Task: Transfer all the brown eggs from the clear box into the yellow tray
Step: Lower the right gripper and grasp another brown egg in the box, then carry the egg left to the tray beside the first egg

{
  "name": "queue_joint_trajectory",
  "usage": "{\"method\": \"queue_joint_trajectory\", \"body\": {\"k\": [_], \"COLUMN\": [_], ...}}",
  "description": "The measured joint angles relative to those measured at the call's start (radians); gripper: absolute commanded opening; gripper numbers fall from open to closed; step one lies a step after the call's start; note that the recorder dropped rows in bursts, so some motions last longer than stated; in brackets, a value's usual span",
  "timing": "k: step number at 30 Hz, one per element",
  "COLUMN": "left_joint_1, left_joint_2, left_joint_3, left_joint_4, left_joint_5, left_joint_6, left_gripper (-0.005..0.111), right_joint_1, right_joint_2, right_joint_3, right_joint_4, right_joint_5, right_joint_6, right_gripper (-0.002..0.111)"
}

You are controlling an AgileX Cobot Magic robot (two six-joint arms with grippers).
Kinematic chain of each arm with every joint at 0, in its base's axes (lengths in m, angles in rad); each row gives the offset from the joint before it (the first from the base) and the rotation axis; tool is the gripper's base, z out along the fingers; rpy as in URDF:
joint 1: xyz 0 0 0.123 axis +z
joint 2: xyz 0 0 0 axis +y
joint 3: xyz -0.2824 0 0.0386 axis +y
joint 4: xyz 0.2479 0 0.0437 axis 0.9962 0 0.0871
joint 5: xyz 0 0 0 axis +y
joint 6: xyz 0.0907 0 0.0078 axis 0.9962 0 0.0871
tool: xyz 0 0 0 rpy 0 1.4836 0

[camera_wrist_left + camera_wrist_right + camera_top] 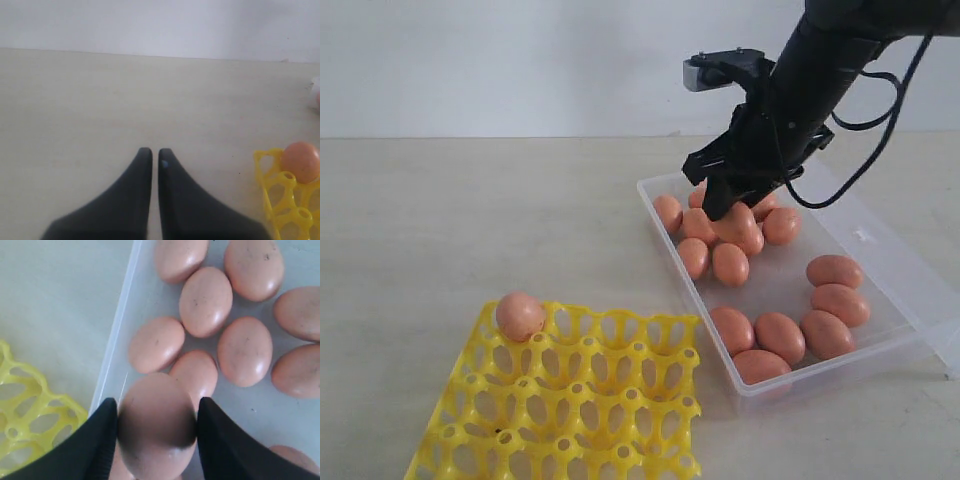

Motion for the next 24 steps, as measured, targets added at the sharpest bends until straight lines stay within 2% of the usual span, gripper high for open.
{"method": "queue_joint_trajectory", "body": {"k": [3, 7, 10, 13, 15, 19, 21, 24], "left_joint_1": [0.0, 0.0, 0.0, 0.0, 0.0, 0.0, 0.0, 0.0], "left_joint_2": [0.0, 0.0, 0.0, 0.0, 0.0, 0.0, 0.0, 0.0], "left_joint_3": [0.0, 0.0, 0.0, 0.0, 0.0, 0.0, 0.0, 0.0], "left_joint_4": [0.0, 0.0, 0.0, 0.0, 0.0, 0.0, 0.0, 0.0], "left_joint_5": [0.0, 0.0, 0.0, 0.0, 0.0, 0.0, 0.0, 0.0], "left_joint_6": [0.0, 0.0, 0.0, 0.0, 0.0, 0.0, 0.0, 0.0], "left_gripper": [0.004, 0.004, 0.004, 0.004, 0.004, 0.004, 0.004, 0.004], "right_joint_1": [0.0, 0.0, 0.0, 0.0, 0.0, 0.01, 0.038, 0.098], "right_joint_2": [-0.071, -0.161, -0.234, -0.3, -0.322, -0.317, -0.297, -0.25], "right_joint_3": [0.116, 0.317, 0.451, 0.541, 0.582, 0.61, 0.611, 0.611], "right_joint_4": [0.009, 0.12, 0.367, 0.707, 0.951, 1.286, 1.387, 1.443], "right_joint_5": [-0.051, -0.233, -0.354, -0.385, -0.338, -0.113, -0.02, 0.024], "right_joint_6": [-0.02, -0.152, -0.37, -0.733, -0.977, -1.296, -1.406, -1.551], "right_gripper": [0.0, 0.0, 0.0, 0.0, 0.0, 0.0, 0.0, 0.0]}}
